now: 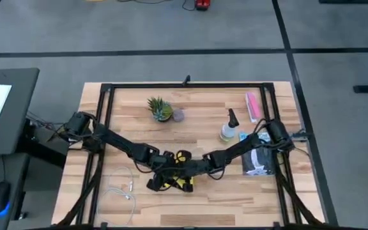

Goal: Apply microfiber cloth
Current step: Wipe the back side of the cellphone using the yellow microfiber cloth

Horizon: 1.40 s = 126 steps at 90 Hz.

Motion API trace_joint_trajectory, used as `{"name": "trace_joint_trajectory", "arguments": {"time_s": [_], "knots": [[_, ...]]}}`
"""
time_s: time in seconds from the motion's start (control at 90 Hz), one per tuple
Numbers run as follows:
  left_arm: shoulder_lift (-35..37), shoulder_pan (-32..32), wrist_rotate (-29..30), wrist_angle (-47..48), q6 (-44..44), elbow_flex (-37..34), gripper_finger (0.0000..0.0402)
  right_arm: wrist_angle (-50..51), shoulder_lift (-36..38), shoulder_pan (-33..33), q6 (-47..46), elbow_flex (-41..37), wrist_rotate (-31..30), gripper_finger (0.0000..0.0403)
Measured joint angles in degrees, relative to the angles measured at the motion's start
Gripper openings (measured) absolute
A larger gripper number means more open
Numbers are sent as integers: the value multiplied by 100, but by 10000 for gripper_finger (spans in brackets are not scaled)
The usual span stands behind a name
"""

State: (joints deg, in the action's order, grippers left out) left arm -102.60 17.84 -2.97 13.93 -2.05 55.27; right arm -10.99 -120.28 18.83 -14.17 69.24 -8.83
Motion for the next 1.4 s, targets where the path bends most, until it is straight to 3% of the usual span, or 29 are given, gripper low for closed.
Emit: {"name": "trace_joint_trajectory", "arguments": {"time_s": [0.233,0.344,0.667,0.989,1.144,1.4], "knots": [[-53,-1,191,107,238,0,346,1362,188,612,-557,24,-158,8],[-150,37,320,34,299,7,346,1483,373,810,-679,-4,-179,8],[-234,193,815,-290,278,4,346,-324,4,271,-702,-4,-141,8],[-239,204,918,-339,245,-38,346,-812,-430,165,-1027,176,-230,8],[-245,191,907,-262,230,13,346,479,-106,449,-1439,117,-195,8],[-250,222,946,-235,233,13,346,2891,618,1040,-2225,82,-633,8]]}}
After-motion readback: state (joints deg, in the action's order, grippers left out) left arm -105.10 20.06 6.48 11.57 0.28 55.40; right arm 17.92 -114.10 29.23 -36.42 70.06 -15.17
